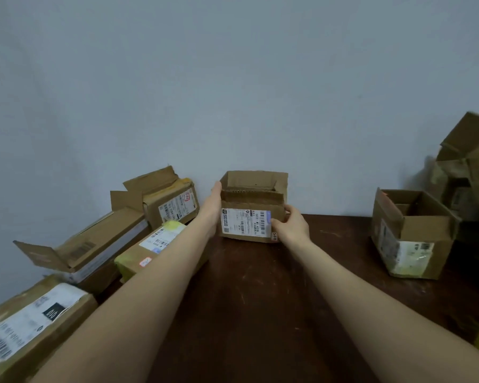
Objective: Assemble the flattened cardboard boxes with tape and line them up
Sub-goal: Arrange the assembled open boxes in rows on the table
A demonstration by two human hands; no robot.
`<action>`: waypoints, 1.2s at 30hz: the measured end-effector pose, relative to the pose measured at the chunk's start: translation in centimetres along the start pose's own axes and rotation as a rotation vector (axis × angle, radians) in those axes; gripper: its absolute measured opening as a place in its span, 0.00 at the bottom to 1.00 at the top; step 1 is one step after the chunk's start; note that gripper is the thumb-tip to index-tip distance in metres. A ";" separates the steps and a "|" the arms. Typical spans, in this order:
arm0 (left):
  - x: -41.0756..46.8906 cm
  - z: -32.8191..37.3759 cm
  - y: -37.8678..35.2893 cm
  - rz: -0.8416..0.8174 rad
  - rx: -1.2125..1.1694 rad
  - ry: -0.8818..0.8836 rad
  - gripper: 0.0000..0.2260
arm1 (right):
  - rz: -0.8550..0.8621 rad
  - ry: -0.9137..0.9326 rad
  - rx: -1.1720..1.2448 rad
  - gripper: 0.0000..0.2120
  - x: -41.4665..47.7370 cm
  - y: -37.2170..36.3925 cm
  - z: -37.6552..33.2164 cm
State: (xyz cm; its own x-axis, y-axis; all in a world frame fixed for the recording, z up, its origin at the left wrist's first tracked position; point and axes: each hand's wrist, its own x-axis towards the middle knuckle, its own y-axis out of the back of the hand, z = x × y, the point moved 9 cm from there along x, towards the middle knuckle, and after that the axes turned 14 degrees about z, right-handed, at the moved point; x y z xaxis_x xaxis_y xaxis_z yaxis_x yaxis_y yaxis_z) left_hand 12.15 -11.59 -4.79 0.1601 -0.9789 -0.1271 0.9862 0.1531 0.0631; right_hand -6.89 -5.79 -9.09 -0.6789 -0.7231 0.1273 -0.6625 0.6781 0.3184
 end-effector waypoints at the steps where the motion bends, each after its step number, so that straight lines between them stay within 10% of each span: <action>1: 0.7 0.1 -0.1 0.005 0.012 -0.005 0.20 | -0.009 0.012 -0.008 0.26 0.5 -0.8 -0.3; 10: 3.3 0.9 0.0 0.017 0.055 -0.028 0.20 | -0.021 -0.069 -0.108 0.30 2.5 -3.3 0.6; 16: 2.0 4.9 8.1 0.202 0.628 -0.391 0.20 | -0.125 0.033 -0.087 0.10 -2.5 -6.1 -1.3; 20: 0.1 4.7 14.3 0.232 1.061 -0.464 0.13 | -0.399 0.083 -0.003 0.31 -7.3 -11.5 -5.5; 24: -1.6 1.7 17.7 0.168 1.393 -0.288 0.22 | -0.548 0.103 -0.064 0.30 -10.8 -14.2 -6.5; 28: -3.3 -0.7 17.4 0.148 1.257 -0.172 0.24 | -0.519 0.085 -0.092 0.27 -11.6 -12.2 -5.7; 36: -10.3 1.4 11.6 0.274 0.632 -0.695 0.10 | -0.305 0.037 0.161 0.29 -10.7 -0.8 -3.1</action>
State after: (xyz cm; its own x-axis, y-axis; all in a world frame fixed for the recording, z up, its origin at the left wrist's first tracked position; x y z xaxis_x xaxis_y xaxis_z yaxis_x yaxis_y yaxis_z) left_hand 21.86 0.04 -1.37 0.1196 -0.8129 0.5701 0.6820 0.4845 0.5478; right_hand 1.84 0.99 -7.75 -0.4320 -0.8980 0.0835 -0.8767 0.4398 0.1948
